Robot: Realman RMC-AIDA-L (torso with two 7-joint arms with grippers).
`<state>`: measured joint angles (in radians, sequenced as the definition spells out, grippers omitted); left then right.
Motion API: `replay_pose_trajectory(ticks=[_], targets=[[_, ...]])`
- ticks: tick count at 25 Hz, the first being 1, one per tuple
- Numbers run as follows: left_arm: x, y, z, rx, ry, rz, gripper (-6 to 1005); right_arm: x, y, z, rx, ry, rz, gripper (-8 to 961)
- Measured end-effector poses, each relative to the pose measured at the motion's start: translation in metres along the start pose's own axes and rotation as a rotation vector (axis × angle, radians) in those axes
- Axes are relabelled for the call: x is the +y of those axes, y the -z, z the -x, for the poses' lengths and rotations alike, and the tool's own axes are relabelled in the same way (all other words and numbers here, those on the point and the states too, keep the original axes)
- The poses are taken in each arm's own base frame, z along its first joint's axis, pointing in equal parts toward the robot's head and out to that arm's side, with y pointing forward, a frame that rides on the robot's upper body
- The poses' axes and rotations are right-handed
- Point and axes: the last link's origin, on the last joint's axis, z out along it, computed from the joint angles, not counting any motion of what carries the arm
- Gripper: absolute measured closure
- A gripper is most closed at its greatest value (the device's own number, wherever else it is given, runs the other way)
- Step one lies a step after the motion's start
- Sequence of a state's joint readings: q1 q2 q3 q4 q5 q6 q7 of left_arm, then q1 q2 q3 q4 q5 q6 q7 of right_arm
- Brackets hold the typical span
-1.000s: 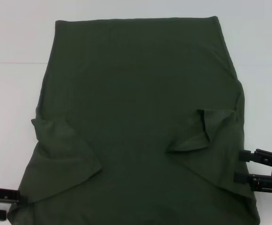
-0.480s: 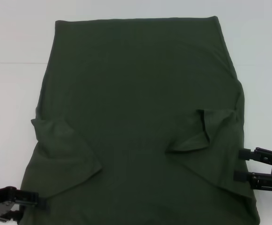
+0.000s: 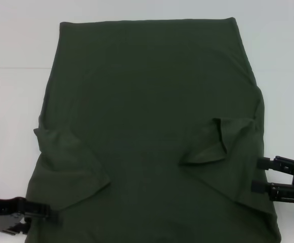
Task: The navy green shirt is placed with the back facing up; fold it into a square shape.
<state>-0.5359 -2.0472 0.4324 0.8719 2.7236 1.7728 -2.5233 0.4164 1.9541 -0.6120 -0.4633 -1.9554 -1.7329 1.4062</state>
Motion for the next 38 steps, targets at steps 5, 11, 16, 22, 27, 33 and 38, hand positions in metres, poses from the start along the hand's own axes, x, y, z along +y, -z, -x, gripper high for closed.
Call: replay_pose_trajectory(ticks=[5, 11, 16, 22, 27, 33, 38], targets=[[0.004, -0.005, -0.001, -0.023, -0.01, 0.006, 158, -0.001, -0.001, 0.001, 0.001, -0.001, 0.0, 33], [0.003, -0.007, -0.001, -0.045, -0.03, -0.03, 172, -0.001, -0.001, 0.002, 0.0, -0.002, -0.001, 34], [0.005, -0.008, -0.002, -0.053, -0.067, -0.055, 332, -0.002, 0.001, 0.003, -0.006, -0.002, -0.005, 34], [0.007, -0.009, -0.003, -0.06, -0.079, -0.061, 506, -0.001, 0.001, 0.003, -0.007, -0.002, -0.003, 35], [0.008, -0.011, -0.003, -0.071, -0.089, -0.071, 615, -0.001, 0.002, 0.003, -0.012, -0.003, -0.006, 35], [0.007, -0.01, -0.003, -0.067, -0.097, -0.068, 841, -0.005, 0.008, 0.007, -0.001, -0.069, -0.029, 36], [0.008, -0.01, -0.004, -0.054, -0.118, -0.054, 933, -0.014, 0.027, 0.026, 0.1, -0.226, -0.109, 36]])
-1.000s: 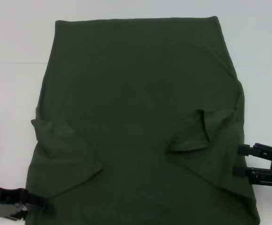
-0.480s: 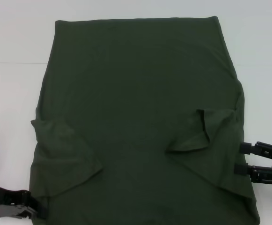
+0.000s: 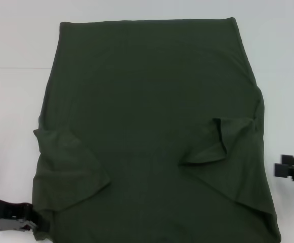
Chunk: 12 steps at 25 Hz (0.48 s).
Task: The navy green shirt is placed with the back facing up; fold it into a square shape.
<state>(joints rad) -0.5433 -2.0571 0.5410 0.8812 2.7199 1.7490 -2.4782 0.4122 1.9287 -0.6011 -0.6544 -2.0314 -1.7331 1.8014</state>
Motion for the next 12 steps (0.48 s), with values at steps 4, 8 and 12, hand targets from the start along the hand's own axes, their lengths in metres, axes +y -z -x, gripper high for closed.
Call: replay_pose_trajectory(ticks=[4, 8, 12], targets=[[0.0, 0.002, -0.002, 0.012, -0.017, -0.001, 955, 0.007, 0.019, 0.034, 0.164, -0.203, -0.106, 37], [0.0, 0.002, -0.002, 0.006, -0.036, -0.002, 955, 0.013, 0.018, 0.052, 0.279, -0.291, -0.175, 37], [0.001, 0.001, -0.001, -0.003, -0.051, 0.0, 956, 0.017, 0.005, 0.072, 0.449, -0.311, -0.268, 37]])
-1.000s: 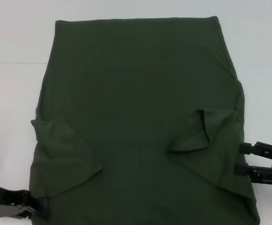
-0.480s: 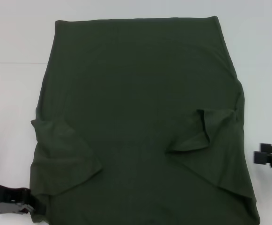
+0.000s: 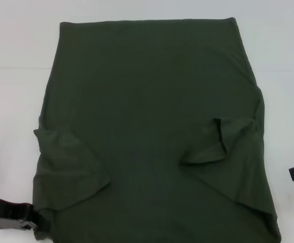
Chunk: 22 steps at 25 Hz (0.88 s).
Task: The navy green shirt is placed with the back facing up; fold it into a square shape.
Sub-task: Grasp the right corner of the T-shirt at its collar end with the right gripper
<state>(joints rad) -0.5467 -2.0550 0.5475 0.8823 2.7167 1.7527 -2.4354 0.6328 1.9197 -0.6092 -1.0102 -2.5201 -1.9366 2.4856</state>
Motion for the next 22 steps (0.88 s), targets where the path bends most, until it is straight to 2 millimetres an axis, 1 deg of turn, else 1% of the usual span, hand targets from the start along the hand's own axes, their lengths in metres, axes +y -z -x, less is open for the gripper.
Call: replay_pose_trajectory(ticks=[2, 5, 9, 16, 22], targets=[[0.001, 0.0, 0.0, 0.0, -0.003, 0.003, 956, 0.006, -0.004, 0.008, 0.06, 0.015, -0.05, 38], [0.001, 0.001, -0.001, 0.001, -0.008, 0.003, 956, 0.016, -0.015, 0.022, 0.141, 0.053, -0.129, 38], [0.001, 0.0, -0.002, 0.004, -0.011, 0.0, 956, 0.026, -0.031, 0.031, 0.195, 0.095, -0.185, 38], [0.001, 0.0, -0.001, 0.003, -0.009, 0.0, 955, 0.036, -0.06, 0.036, 0.261, 0.149, -0.269, 37], [0.0, -0.001, 0.0, 0.006, -0.006, 0.0, 955, 0.04, -0.087, 0.03, 0.323, 0.173, -0.308, 40]])
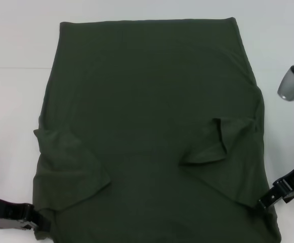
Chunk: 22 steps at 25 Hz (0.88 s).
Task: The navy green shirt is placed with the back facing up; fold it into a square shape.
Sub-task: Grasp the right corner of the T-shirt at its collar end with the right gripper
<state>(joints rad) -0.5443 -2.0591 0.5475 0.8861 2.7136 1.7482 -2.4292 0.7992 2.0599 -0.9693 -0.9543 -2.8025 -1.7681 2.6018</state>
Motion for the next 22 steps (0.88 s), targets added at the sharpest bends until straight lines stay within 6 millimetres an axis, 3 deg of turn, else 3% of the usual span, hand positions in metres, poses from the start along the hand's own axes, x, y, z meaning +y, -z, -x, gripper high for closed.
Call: replay_pose_trajectory(ticks=[22], targets=[[0.0, 0.0, 0.001, -0.003, -0.004, 0.004, 955, 0.004, -0.017, 0.002, 0.042, 0.027, -0.071, 157]])
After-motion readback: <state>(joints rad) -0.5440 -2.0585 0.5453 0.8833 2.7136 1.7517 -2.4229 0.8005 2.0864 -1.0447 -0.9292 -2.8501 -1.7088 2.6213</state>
